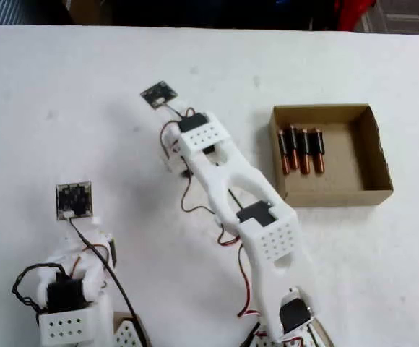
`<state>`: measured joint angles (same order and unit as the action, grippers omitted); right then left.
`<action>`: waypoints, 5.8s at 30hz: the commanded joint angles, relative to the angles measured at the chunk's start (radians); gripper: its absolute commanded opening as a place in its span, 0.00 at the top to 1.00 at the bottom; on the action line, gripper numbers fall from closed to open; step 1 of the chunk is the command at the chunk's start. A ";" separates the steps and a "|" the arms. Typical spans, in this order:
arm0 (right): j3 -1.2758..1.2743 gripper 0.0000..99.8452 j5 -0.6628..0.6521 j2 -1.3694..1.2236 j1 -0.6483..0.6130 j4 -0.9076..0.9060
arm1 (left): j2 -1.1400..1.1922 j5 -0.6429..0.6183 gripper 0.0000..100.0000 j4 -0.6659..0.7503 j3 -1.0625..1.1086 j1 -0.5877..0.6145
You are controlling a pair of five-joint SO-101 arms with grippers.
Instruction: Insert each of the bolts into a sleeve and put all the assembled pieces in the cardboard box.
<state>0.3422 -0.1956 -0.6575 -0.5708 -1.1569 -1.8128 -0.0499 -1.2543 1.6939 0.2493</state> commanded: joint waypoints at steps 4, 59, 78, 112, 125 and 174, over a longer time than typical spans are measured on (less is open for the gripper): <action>0.025 0.98 -0.068 0.170 0.004 -0.157 | -0.005 0.012 0.98 0.002 0.000 0.007; -1.131 0.98 -0.144 1.245 0.005 0.232 | -0.005 0.012 0.98 -0.002 0.000 0.007; -1.361 0.98 -0.143 1.167 0.085 0.604 | -0.005 0.012 0.98 0.000 0.000 0.002; -1.375 0.85 -0.213 0.998 -0.004 0.661 | -0.005 0.012 0.98 0.002 0.000 0.001; -1.304 0.91 -0.232 0.998 -0.044 0.539 | -0.005 0.012 0.98 0.002 0.000 0.001; -1.083 0.98 -0.281 0.723 -0.027 0.481 | -0.005 0.012 0.98 0.000 0.000 0.001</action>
<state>-0.7687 -0.4902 0.0299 -0.5984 -0.6690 -1.8128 -0.0499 -1.2543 1.6939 0.2493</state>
